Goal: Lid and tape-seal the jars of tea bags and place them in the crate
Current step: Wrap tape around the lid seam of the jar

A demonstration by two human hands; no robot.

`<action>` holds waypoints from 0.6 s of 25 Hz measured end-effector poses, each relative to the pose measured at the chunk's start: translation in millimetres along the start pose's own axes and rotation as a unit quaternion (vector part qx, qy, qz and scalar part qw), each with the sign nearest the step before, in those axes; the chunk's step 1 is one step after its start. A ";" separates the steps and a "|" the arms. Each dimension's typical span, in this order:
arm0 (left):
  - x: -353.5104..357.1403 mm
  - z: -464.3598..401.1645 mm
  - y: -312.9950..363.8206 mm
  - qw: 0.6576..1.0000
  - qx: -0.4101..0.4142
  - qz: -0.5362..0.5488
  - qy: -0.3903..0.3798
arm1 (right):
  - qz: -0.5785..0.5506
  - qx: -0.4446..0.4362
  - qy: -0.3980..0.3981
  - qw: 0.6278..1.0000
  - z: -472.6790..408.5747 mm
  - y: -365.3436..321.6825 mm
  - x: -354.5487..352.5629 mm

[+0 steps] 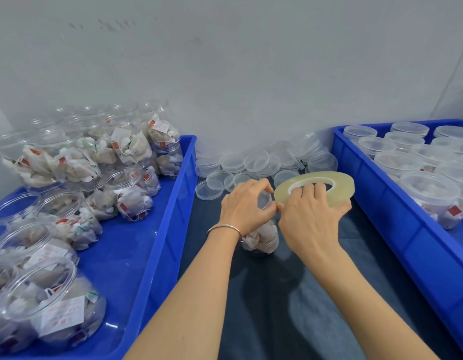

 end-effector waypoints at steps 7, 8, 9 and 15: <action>-21.8 -8.4 -19.3 0.989 -0.105 0.064 0.081 | -0.046 0.005 0.049 0.998 33.1 8.2 -42.4; -31.8 -10.5 -31.8 0.977 -0.155 0.083 0.117 | -0.068 0.004 0.121 0.990 43.7 9.1 -53.5; -33.0 -12.8 -35.3 0.976 -0.160 0.082 0.119 | -0.078 0.008 0.185 0.980 51.4 13.3 -60.6; -7.5 -4.9 -7.3 0.994 -0.074 0.053 0.067 | -0.079 0.014 -0.092 0.993 4.8 11.7 38.3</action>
Point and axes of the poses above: each hand's wrist, its own z-axis away from the middle knuckle, its own x-axis out of the palm, y = z × x, the point moved 7 cm from there along -z, towards the middle knuckle, and after that the axes turned 14 degrees about z, right-handed, at the moved point
